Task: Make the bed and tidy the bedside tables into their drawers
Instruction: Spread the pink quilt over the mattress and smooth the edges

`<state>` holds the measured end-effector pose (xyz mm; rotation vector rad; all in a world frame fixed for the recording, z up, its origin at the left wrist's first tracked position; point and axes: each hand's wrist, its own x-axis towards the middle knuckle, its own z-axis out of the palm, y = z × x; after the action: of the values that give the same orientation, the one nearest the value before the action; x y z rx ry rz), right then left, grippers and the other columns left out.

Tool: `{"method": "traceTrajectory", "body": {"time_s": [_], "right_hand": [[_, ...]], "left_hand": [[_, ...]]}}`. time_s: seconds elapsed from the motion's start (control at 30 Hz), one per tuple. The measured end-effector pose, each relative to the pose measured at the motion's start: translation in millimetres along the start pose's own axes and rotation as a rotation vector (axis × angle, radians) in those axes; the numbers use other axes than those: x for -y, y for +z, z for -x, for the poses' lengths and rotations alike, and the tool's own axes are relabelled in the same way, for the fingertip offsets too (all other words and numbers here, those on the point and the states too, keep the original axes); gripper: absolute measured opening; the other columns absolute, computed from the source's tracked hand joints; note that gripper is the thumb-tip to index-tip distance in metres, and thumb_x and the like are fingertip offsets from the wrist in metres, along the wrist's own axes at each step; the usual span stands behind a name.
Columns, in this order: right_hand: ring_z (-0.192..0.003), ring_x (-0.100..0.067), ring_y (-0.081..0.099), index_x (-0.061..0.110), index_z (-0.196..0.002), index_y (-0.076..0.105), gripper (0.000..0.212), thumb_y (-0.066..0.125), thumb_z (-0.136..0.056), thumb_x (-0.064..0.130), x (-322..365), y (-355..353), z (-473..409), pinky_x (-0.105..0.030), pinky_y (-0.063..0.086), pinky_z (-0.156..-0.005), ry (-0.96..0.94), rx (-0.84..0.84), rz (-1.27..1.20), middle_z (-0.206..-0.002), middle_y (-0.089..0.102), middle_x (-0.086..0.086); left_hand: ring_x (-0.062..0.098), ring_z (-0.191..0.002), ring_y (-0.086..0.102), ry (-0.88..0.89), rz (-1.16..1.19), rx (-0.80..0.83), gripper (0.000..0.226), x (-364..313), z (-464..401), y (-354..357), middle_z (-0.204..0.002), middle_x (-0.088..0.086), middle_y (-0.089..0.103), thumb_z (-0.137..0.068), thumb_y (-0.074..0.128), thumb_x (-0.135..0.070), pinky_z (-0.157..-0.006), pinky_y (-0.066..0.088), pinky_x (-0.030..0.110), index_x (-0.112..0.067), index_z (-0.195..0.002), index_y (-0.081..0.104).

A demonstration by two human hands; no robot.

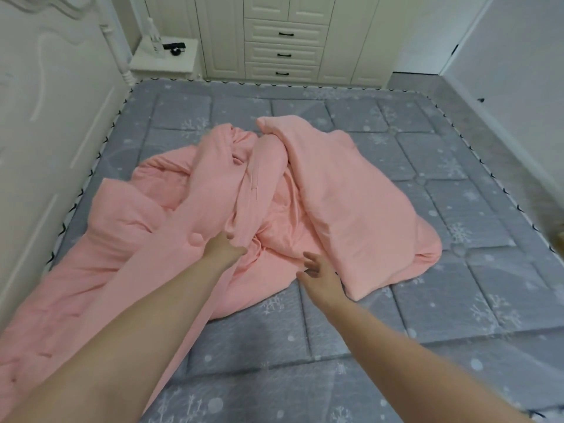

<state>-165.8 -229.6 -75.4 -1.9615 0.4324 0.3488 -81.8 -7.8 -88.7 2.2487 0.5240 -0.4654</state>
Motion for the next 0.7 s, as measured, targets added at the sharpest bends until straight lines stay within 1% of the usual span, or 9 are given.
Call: {"method": "traceTrajectory", "body": {"time_s": [0.07,0.23,0.3,0.37,0.47,0.53,0.57,0.63,0.7], "right_hand": [[-0.116,-0.017,0.057,0.029,-0.135,0.049,0.05,0.063,-0.088,0.018,-1.0,5.4,-15.5,-0.037,0.046,-0.102,0.007,0.014,0.017,-0.124,0.057,0.004],[-0.113,-0.009,0.056,0.031,-0.135,0.049,0.052,0.064,-0.087,0.019,-8.0,3.4,-34.4,-0.03,0.044,-0.103,-0.012,0.067,0.137,-0.122,0.059,0.005],[-0.116,-0.007,0.056,0.031,-0.135,0.05,0.052,0.064,-0.087,0.019,-14.6,-3.4,-40.5,-0.032,0.043,-0.106,-0.021,0.065,0.166,-0.123,0.061,0.006],[-0.117,-0.005,0.055,0.029,-0.135,0.051,0.052,0.065,-0.087,0.017,-21.9,-10.2,-43.9,-0.028,0.043,-0.106,-0.019,0.059,0.191,-0.125,0.061,0.007],[-0.115,-0.003,0.056,0.025,-0.136,0.051,0.053,0.066,-0.087,0.015,-35.5,-16.3,-45.7,-0.021,0.042,-0.101,0.023,0.027,0.205,-0.125,0.061,0.008],[-0.113,-0.004,0.056,0.022,-0.135,0.051,0.051,0.066,-0.087,0.014,-44.9,-20.6,-46.3,-0.017,0.041,-0.097,0.039,0.004,0.217,-0.126,0.059,0.008],[-0.113,-0.005,0.055,0.022,-0.134,0.051,0.049,0.065,-0.088,0.013,-49.8,-22.3,-47.2,-0.016,0.04,-0.095,0.045,-0.004,0.222,-0.126,0.057,0.008],[-0.113,-0.007,0.055,0.024,-0.134,0.05,0.048,0.065,-0.089,0.014,-57.9,-26.0,-47.8,-0.021,0.042,-0.097,0.067,-0.014,0.229,-0.124,0.056,0.008],[-0.112,-0.011,0.058,0.026,-0.132,0.052,0.048,0.065,-0.088,0.013,-66.8,-28.9,-49.7,-0.031,0.047,-0.099,0.095,-0.031,0.216,-0.124,0.057,0.006]], "left_hand": [[0.027,-0.125,0.052,-0.005,0.016,0.001,0.07,-4.6,-25.4,4.1,-0.14,0.012,0.051,-0.079,0.074,-0.029,-0.099,0.039,0.028,-0.008,-0.139,0.045],[0.03,-0.131,0.047,-0.117,0.256,-0.063,0.073,-10.8,-69.2,21.3,-0.144,0.015,0.047,-0.081,0.074,-0.028,-0.106,0.037,0.034,-0.006,-0.142,0.041],[0.03,-0.129,0.049,-0.087,0.233,-0.038,0.072,-10.8,-85.9,31.8,-0.141,0.014,0.051,-0.08,0.074,-0.032,-0.105,0.039,0.034,-0.009,-0.142,0.043],[0.031,-0.128,0.05,-0.063,0.19,-0.002,0.08,-14.7,-97.9,38.9,-0.142,0.013,0.051,-0.076,0.076,-0.039,-0.105,0.04,0.036,-0.012,-0.144,0.042],[0.033,-0.132,0.044,-0.08,0.077,-0.035,0.096,-22.4,-116.2,50.8,-0.146,0.013,0.044,-0.07,0.077,-0.051,-0.108,0.037,0.041,-0.01,-0.146,0.036],[0.034,-0.136,0.038,-0.135,0.04,-0.07,0.1,-27.5,-123.6,58.7,-0.152,0.013,0.034,-0.068,0.078,-0.051,-0.111,0.034,0.043,-0.01,-0.147,0.033],[0.034,-0.138,0.034,-0.159,0.016,-0.086,0.097,-27.6,-128.4,61.9,-0.154,0.013,0.028,-0.07,0.077,-0.049,-0.112,0.031,0.043,-0.01,-0.147,0.033],[0.033,-0.14,0.029,-0.18,-0.037,-0.136,0.077,-24.1,-137.5,65.5,-0.156,0.013,0.022,-0.079,0.07,-0.041,-0.113,0.027,0.042,-0.009,-0.142,0.04],[0.034,-0.137,0.033,-0.146,-0.036,-0.187,0.056,-17.1,-144.0,67.5,-0.151,0.016,0.029,-0.087,0.06,-0.032,-0.111,0.028,0.042,-0.008,-0.136,0.047]]}}
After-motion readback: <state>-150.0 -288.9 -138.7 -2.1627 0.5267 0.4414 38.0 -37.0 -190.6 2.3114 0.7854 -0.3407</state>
